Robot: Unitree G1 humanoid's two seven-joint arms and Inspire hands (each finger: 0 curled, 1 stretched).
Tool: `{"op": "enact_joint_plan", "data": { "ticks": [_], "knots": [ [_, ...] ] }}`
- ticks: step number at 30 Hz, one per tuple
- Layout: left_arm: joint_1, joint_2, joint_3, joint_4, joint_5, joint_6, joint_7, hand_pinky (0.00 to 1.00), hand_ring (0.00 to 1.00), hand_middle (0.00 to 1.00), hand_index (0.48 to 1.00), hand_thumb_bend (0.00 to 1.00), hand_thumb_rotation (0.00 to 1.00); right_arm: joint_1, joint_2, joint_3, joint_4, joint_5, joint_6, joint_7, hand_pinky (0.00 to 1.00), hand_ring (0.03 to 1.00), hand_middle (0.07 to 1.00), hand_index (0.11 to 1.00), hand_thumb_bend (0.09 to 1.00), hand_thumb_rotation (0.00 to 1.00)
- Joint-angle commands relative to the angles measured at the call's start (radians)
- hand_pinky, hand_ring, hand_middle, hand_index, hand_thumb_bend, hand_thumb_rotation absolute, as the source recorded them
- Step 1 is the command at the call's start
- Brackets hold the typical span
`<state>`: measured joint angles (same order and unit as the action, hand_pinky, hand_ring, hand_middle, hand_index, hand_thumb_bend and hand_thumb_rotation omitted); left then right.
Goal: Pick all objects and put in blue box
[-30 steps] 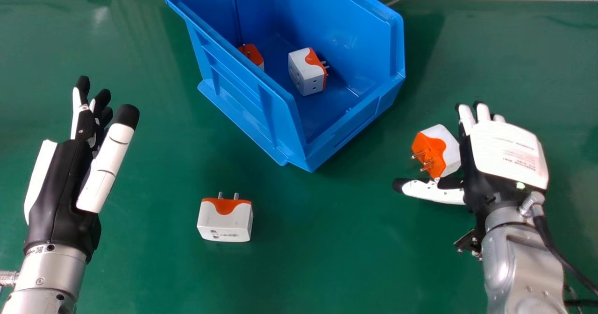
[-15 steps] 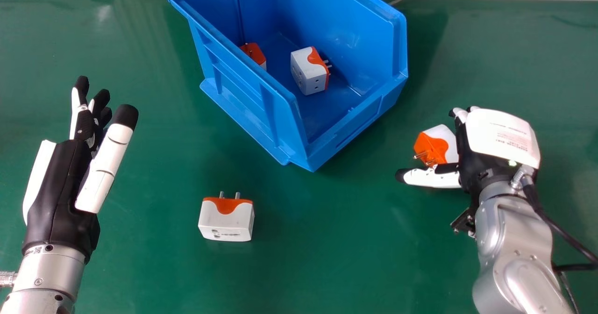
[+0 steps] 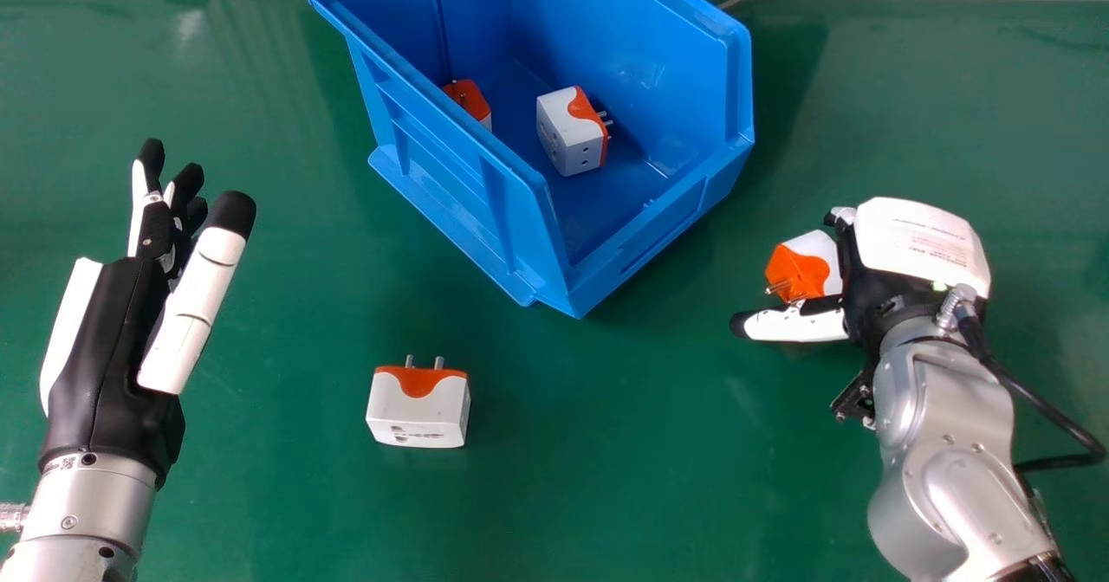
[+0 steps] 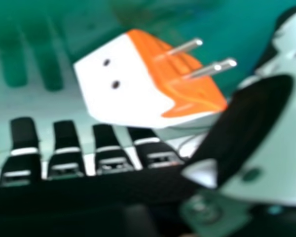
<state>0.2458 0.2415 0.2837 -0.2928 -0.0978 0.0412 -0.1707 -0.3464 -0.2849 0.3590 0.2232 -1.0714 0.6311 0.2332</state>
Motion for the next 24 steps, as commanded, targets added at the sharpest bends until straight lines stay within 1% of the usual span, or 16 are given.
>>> {"op": "enact_joint_plan", "data": {
  "ticks": [1,2,3,4,7,9,11,12,15,16,17,18,19,20,22,24],
  "knots": [
    [0.0,0.009,0.012,-0.02,-0.007,-0.006,0.001,1.0,1.0,1.0,1.0,0.77,0.86,-0.04,-0.023,0.013,0.002,-0.007,0.014,0.016,0.73,0.82,0.859,0.814,0.678,0.6],
    [0.0,0.009,0.011,-0.02,-0.006,-0.005,0.001,1.0,1.0,1.0,1.0,0.77,0.86,-0.046,-0.026,0.018,0.006,-0.008,0.016,0.023,0.71,0.798,0.837,0.787,0.67,0.59],
    [-0.001,0.009,0.011,-0.02,-0.005,-0.005,0.002,1.0,1.0,1.0,1.0,0.77,0.86,-0.053,-0.029,0.024,0.009,-0.009,0.017,0.03,0.71,0.798,0.837,0.787,0.67,0.59],
    [-0.001,0.009,0.011,-0.019,-0.005,-0.006,0.002,1.0,1.0,1.0,1.0,0.77,0.86,-0.06,-0.034,0.032,0.014,-0.01,0.015,0.035,0.69,0.778,0.818,0.758,0.664,0.59],
    [0.0,0.01,0.013,-0.023,-0.006,-0.003,0.002,1.0,1.0,1.0,1.0,0.77,0.86,-0.072,-0.045,0.05,0.02,-0.009,0.006,0.037,0.61,0.685,0.712,0.626,0.635,0.58],
    [0.002,0.009,0.013,-0.026,-0.006,-0.003,0.002,1.0,1.0,1.0,1.0,0.77,0.86,-0.078,-0.049,0.057,0.027,-0.006,0.0,0.026,0.61,0.685,0.712,0.626,0.635,0.58],
    [0.002,0.009,0.013,-0.029,-0.006,-0.002,0.003,1.0,1.0,1.0,1.0,0.77,0.86,-0.086,-0.045,0.055,0.044,0.004,-0.004,0.006,0.54,0.614,0.632,0.568,0.6,0.55],
    [0.002,0.008,0.013,-0.029,-0.006,-0.001,0.003,1.0,1.0,1.0,1.0,0.77,0.86,-0.092,-0.042,0.052,0.057,0.011,-0.006,-0.004,0.49,0.558,0.577,0.533,0.561,0.51],
    [0.005,0.007,0.013,-0.033,-0.008,0.0,0.003,1.0,1.0,1.0,1.0,0.77,0.86,-0.105,-0.028,0.034,0.086,0.043,-0.002,-0.023,0.4,0.475,0.51,0.511,0.504,0.44],
    [0.006,0.007,0.014,-0.035,-0.008,0.0,0.003,1.0,1.0,1.0,1.0,0.77,0.86,-0.107,-0.024,0.029,0.091,0.053,0.0,-0.032,0.34,0.413,0.462,0.506,0.502,0.38],
    [0.007,0.006,0.014,-0.037,-0.008,0.0,0.003,1.0,1.0,1.0,1.0,0.77,0.86,-0.106,-0.021,0.026,0.092,0.064,0.002,-0.042,0.24,0.311,0.38,0.501,0.5,0.29],
    [0.009,0.006,0.014,-0.039,-0.008,0.0,0.003,1.0,1.0,1.0,1.0,0.77,0.86,-0.106,-0.018,0.022,0.094,0.073,0.003,-0.052,0.17,0.232,0.316,0.498,0.499,0.23],
    [0.01,0.006,0.015,-0.041,-0.008,0.001,0.003,1.0,1.0,1.0,1.0,0.77,0.86,-0.105,-0.016,0.02,0.094,0.08,0.004,-0.058,0.14,0.204,0.293,0.497,0.5,0.21],
    [0.011,0.006,0.015,-0.043,-0.009,0.002,0.003,1.0,1.0,1.0,1.0,0.77,0.86,-0.105,-0.013,0.018,0.096,0.087,0.007,-0.063,0.14,0.204,0.293,0.497,0.5,0.21],
    [0.01,0.007,0.015,-0.042,-0.009,0.002,0.002,1.0,1.0,1.0,1.0,0.77,0.86,-0.106,-0.011,0.015,0.098,0.102,0.014,-0.068,0.1,0.168,0.263,0.497,0.501,0.17],
    [0.009,0.007,0.015,-0.04,-0.01,0.002,0.002,1.0,1.0,1.0,1.0,0.77,0.86,-0.113,-0.009,0.014,0.11,0.115,0.021,-0.068,0.08,0.15,0.337,0.495,0.509,0.11]
  ]
}}
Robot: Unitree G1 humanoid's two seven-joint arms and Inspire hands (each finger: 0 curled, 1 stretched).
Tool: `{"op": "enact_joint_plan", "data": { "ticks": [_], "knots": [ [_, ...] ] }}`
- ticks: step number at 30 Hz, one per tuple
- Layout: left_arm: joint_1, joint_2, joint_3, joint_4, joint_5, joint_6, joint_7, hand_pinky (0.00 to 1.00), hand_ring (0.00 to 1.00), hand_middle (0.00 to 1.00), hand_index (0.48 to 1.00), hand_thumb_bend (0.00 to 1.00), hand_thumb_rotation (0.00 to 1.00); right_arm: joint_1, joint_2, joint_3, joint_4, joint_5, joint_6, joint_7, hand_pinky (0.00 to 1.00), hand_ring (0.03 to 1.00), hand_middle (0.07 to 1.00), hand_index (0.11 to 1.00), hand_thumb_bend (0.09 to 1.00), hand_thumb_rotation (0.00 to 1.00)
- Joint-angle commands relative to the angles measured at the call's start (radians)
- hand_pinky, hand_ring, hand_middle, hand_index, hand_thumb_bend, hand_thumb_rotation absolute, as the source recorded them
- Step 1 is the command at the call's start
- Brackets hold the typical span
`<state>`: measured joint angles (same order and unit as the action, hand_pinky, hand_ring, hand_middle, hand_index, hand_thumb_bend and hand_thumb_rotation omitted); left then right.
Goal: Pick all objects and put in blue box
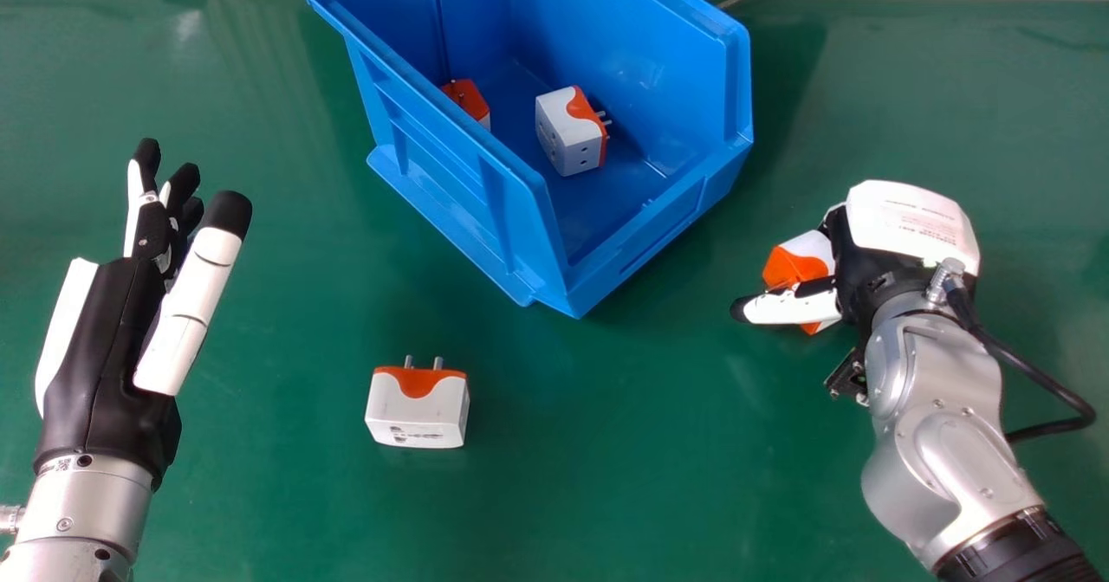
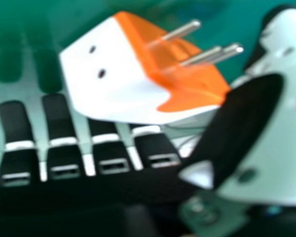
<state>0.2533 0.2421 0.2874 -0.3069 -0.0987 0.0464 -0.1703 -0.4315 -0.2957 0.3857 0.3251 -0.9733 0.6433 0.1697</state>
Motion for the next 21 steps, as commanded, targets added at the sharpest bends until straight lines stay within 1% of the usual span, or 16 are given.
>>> {"op": "enact_joint_plan", "data": {
  "ticks": [1,3,6,10,11,13,15,16,21],
  "knots": [
    [0.001,0.006,0.011,-0.027,-0.009,-0.002,0.002,1.0,1.0,1.0,1.0,0.77,0.86,-0.03,0.001,-0.014,0.01,0.024,0.012,-0.003,0.09,0.159,0.385,0.492,0.514,0.07],
    [0.001,0.006,0.01,-0.03,-0.007,0.0,0.003,1.0,1.0,1.0,1.0,0.77,0.86,-0.033,-0.001,-0.011,0.004,0.033,0.024,0.006,0.11,0.189,0.397,0.501,0.515,0.03],
    [-0.001,0.007,0.008,-0.03,-0.004,0.004,0.004,1.0,1.0,1.0,1.0,0.77,0.86,-0.042,-0.003,0.002,0.011,0.035,0.043,0.013,0.12,0.203,0.397,0.503,0.515,0.02],
    [-0.006,0.007,0.008,-0.027,-0.004,0.006,0.004,1.0,1.0,1.0,1.0,0.77,0.86,-0.053,-0.014,0.025,0.001,0.023,0.061,0.036,0.2,0.313,0.461,0.509,0.511,0.01],
    [-0.006,0.007,0.007,-0.026,-0.003,0.004,0.004,1.0,1.0,1.0,1.0,0.77,0.86,-0.052,-0.016,0.024,-0.008,0.026,0.061,0.036,0.2,0.313,0.461,0.509,0.511,0.01],
    [-0.008,0.007,0.006,-0.025,-0.002,0.002,0.004,1.0,1.0,1.0,1.0,0.77,0.86,-0.038,-0.017,0.01,-0.033,0.044,0.044,0.014,0.24,0.347,0.486,0.512,0.51,0.0],
    [-0.007,0.007,0.006,-0.025,-0.001,0.002,0.004,1.0,1.0,1.0,1.0,0.77,0.86,-0.023,-0.014,-0.005,-0.046,0.061,0.024,-0.021,0.25,0.354,0.492,0.514,0.51,0.0],
    [-0.007,0.007,0.005,-0.024,0.0,0.002,0.005,1.0,1.0,1.0,1.0,0.77,0.86,-0.014,-0.013,-0.012,-0.054,0.069,0.015,-0.041,0.28,0.365,0.5,0.526,0.507,0.0],
    [-0.01,0.005,0.003,-0.019,0.003,-0.001,0.007,1.0,1.0,1.0,1.0,0.77,0.86,0.039,-0.017,-0.034,-0.125,0.097,-0.028,-0.102,0.29,0.366,0.498,0.555,0.501,0.0]
  ]
}}
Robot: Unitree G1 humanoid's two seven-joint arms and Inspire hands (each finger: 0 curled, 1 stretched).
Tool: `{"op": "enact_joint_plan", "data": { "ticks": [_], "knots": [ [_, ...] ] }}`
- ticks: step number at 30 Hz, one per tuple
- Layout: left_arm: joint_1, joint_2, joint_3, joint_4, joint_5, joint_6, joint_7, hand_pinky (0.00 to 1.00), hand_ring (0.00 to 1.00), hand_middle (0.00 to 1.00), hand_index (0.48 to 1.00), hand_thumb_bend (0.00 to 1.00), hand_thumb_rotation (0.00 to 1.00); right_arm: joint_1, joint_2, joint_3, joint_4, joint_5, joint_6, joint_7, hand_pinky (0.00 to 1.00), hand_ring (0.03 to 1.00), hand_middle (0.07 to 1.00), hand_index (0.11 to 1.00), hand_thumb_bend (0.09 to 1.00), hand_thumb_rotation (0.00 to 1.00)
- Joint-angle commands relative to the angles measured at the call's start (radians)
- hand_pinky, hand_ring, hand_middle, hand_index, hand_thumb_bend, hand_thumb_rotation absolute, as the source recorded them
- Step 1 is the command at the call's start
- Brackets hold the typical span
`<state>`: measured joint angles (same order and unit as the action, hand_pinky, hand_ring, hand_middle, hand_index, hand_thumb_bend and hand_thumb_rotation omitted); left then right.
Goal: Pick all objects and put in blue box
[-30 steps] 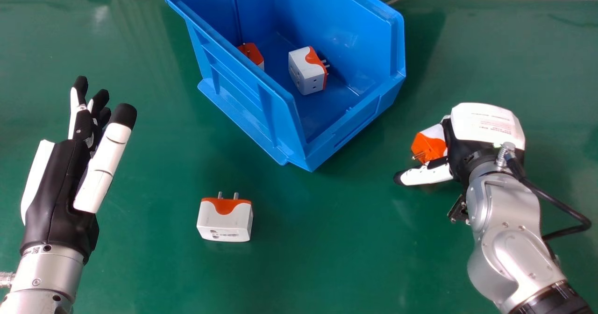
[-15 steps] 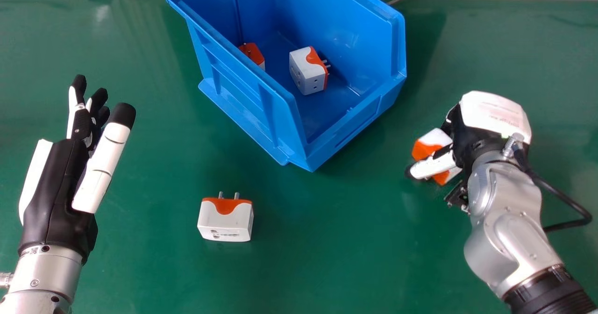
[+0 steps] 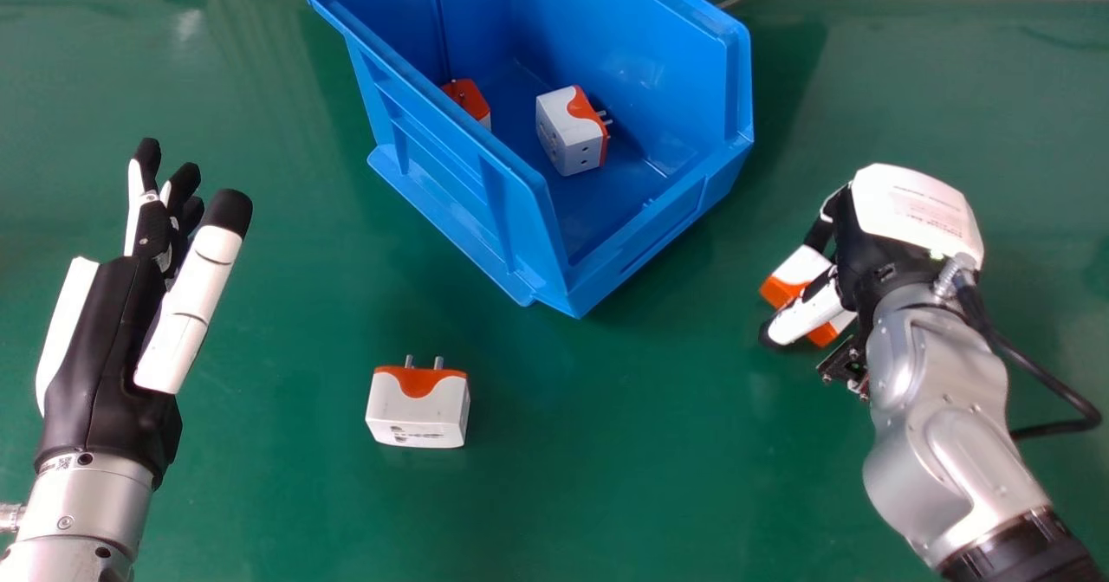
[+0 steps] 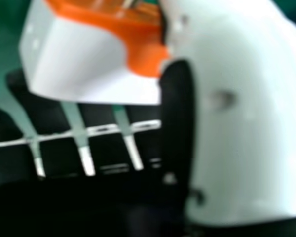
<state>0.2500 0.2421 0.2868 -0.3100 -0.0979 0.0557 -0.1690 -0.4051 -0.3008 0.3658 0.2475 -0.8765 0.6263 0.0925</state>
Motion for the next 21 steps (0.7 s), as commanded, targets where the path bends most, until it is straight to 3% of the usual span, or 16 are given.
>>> {"op": "enact_joint_plan", "data": {
  "ticks": [1,11,16,18,20,21],
  "knots": [
    [-0.007,0.005,0.003,-0.015,0.002,-0.01,0.005,1.0,1.0,1.0,1.0,0.77,0.86,0.025,-0.015,-0.014,-0.072,-0.001,-0.012,-0.025,0.29,0.366,0.497,0.559,0.5,0.0],
    [-0.004,0.01,0.002,-0.025,0.007,-0.004,0.008,1.0,1.0,1.0,1.0,0.77,0.86,0.229,-0.016,-0.012,-0.432,-0.057,0.014,-0.019,0.28,0.357,0.485,0.573,0.495,0.0],
    [-0.007,0.012,0.004,-0.017,0.006,-0.004,0.007,1.0,1.0,1.0,1.0,0.76,0.86,0.311,0.001,-0.018,-0.609,-0.107,0.019,-0.018,0.27,0.368,0.495,0.485,0.509,0.0],
    [-0.009,0.012,0.004,-0.014,0.006,-0.006,0.008,1.0,1.0,1.0,1.0,0.76,0.86,0.317,0.014,-0.023,-0.654,-0.119,0.014,-0.017,0.3,0.402,0.499,0.483,0.496,0.1],
    [-0.009,0.012,0.004,-0.013,0.006,-0.007,0.007,1.0,1.0,1.0,1.0,0.76,0.86,0.312,0.026,-0.029,-0.694,-0.125,0.003,-0.017,0.29,0.381,0.477,0.48,0.494,0.11],
    [-0.01,0.012,0.004,-0.013,0.006,-0.007,0.007,1.0,1.0,1.0,1.0,0.76,0.86,0.307,0.032,-0.032,-0.709,-0.127,-0.001,-0.015,0.25,0.326,0.423,0.476,0.493,0.12]
  ]
}}
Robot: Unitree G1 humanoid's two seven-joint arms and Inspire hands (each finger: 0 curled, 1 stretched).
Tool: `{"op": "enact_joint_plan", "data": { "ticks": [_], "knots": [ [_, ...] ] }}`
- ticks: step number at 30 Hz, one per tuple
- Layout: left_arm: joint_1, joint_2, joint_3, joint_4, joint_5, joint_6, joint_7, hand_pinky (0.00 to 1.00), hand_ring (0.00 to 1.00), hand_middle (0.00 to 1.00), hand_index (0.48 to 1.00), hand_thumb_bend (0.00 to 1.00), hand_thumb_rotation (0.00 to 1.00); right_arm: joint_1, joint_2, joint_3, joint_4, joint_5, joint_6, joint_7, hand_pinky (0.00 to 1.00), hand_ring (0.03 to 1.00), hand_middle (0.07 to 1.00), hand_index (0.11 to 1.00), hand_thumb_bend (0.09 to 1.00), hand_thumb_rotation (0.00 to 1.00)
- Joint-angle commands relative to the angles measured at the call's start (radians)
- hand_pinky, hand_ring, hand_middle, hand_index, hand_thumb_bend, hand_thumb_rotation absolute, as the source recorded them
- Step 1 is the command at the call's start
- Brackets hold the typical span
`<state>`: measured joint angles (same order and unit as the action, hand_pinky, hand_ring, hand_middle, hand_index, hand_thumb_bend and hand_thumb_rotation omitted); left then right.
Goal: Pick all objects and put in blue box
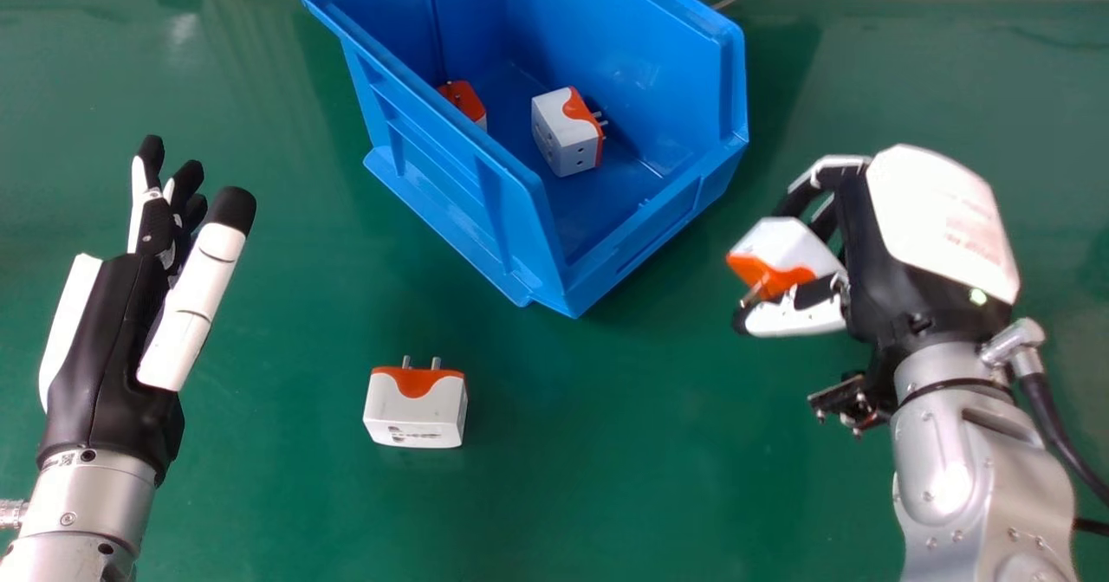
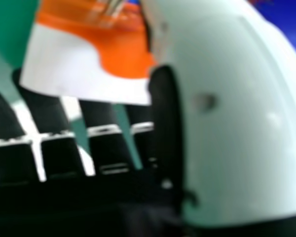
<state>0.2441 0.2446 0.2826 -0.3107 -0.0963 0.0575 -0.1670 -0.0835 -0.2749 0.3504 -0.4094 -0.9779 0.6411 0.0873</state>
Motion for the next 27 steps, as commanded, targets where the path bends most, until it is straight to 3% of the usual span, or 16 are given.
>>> {"op": "enact_joint_plan", "data": {
  "ticks": [1,6,9,15,18,21,25,27],
  "knots": [
    [-0.005,0.01,0.008,-0.011,0.005,-0.009,0.005,1.0,1.0,1.0,1.0,0.76,0.86,-0.021,0.013,-0.019,-0.065,-0.028,-0.021,-0.008,0.22,0.292,0.389,0.474,0.492,0.13],
    [-0.006,0.01,0.006,-0.012,0.008,-0.01,0.006,1.0,1.0,1.0,1.0,0.76,0.86,-0.076,0.037,-0.025,-0.097,-0.033,-0.062,0.002,0.07,0.123,0.193,0.47,0.491,0.14],
    [-0.006,0.01,0.006,-0.009,0.011,-0.013,0.006,1.0,1.0,1.0,1.0,0.76,0.86,-0.165,0.044,-0.021,-0.056,-0.042,-0.09,0.01,0.06,0.109,0.178,0.469,0.491,0.14],
    [-0.003,0.009,0.005,-0.012,0.017,-0.013,0.007,1.0,1.0,1.0,1.0,0.76,0.86,-0.317,0.065,-0.009,0.041,-0.041,-0.115,0.024,0.1,0.162,0.238,0.469,0.49,0.14],
    [-0.003,0.008,0.005,-0.011,0.019,-0.015,0.007,1.0,1.0,1.0,1.0,0.76,0.86,-0.386,0.076,0.002,0.106,-0.044,-0.132,0.019,0.2,0.288,0.372,0.474,0.489,0.14],
    [0.001,0.007,0.006,-0.014,0.019,-0.016,0.006,1.0,1.0,1.0,1.0,0.76,0.86,-0.454,0.092,0.009,0.189,-0.027,-0.157,0.007,0.24,0.344,0.43,0.477,0.489,0.14],
    [0.007,0.003,0.006,-0.019,0.014,-0.018,0.005,1.0,1.0,1.0,1.0,0.76,0.86,-0.563,0.123,0.016,0.353,0.007,-0.203,-0.033,0.21,0.315,0.419,0.479,0.488,0.14],
    [0.012,0.001,0.004,-0.025,0.014,-0.017,0.006,1.0,1.0,1.0,1.0,0.77,0.86,-0.619,0.142,0.017,0.445,0.023,-0.219,-0.056,0.15,0.242,0.364,0.48,0.488,0.14]
  ]
}}
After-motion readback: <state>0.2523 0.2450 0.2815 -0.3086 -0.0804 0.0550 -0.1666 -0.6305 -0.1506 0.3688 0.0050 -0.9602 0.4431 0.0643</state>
